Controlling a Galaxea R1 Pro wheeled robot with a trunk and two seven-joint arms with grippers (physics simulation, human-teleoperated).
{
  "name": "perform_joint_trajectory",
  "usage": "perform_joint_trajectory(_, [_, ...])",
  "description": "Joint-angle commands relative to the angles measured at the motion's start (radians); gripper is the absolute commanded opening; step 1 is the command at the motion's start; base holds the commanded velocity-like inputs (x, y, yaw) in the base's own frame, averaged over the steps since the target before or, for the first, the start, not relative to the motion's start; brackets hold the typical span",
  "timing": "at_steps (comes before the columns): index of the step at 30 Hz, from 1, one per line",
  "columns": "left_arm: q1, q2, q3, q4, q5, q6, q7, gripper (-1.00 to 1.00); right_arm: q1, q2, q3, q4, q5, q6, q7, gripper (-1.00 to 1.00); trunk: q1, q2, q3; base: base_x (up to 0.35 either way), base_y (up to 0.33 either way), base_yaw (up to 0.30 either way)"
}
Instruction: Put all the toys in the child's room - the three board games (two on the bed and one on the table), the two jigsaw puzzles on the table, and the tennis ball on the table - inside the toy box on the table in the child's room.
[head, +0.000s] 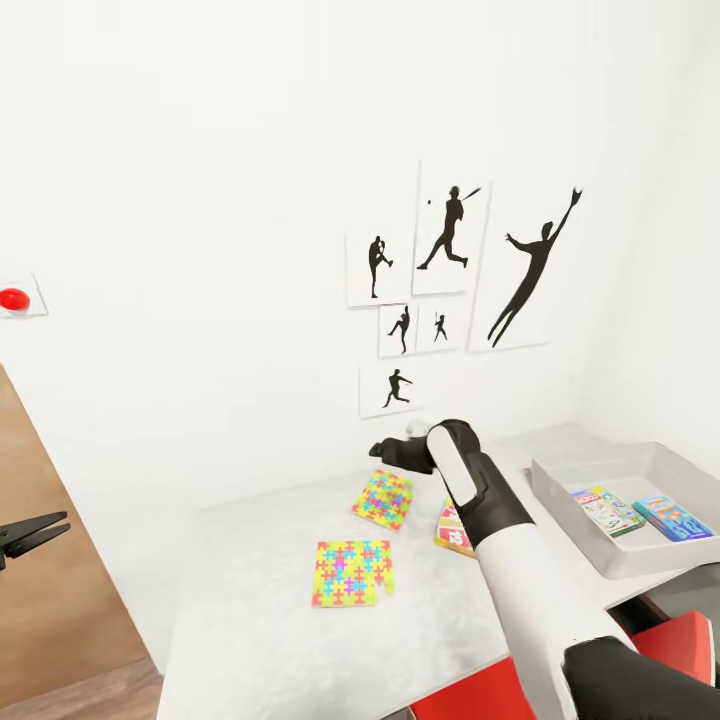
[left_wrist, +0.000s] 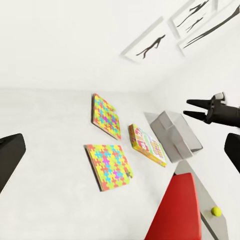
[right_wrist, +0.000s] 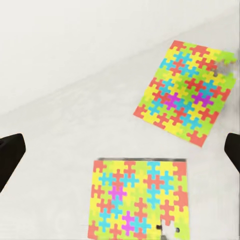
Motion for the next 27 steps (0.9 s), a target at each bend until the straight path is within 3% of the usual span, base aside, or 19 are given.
perform_joint_trajectory(1, [-0.001,0.000,0.000,0.000,-0.001,0.011,-0.004,1.00,-0.018,0.000,0.009,0.036,-0.013,-0.016,-0.021,1.00,0.001,-0.002,-0.002,0.000,0.106,0.000])
perform_joint_trajectory(13, [-0.001,0.001,0.001,0.002,-0.002,0.011,-0.004,1.00,-0.040,0.000,0.031,0.097,-0.017,-0.094,-0.033,1.00,0.001,-0.002,-0.002,0.000,0.227,0.000])
perform_joint_trajectory(27, [-0.001,0.002,0.002,0.002,-0.002,0.011,-0.004,1.00,-0.039,0.000,0.072,0.101,-0.011,-0.115,-0.036,1.00,0.001,-0.002,-0.002,0.000,0.281,0.000])
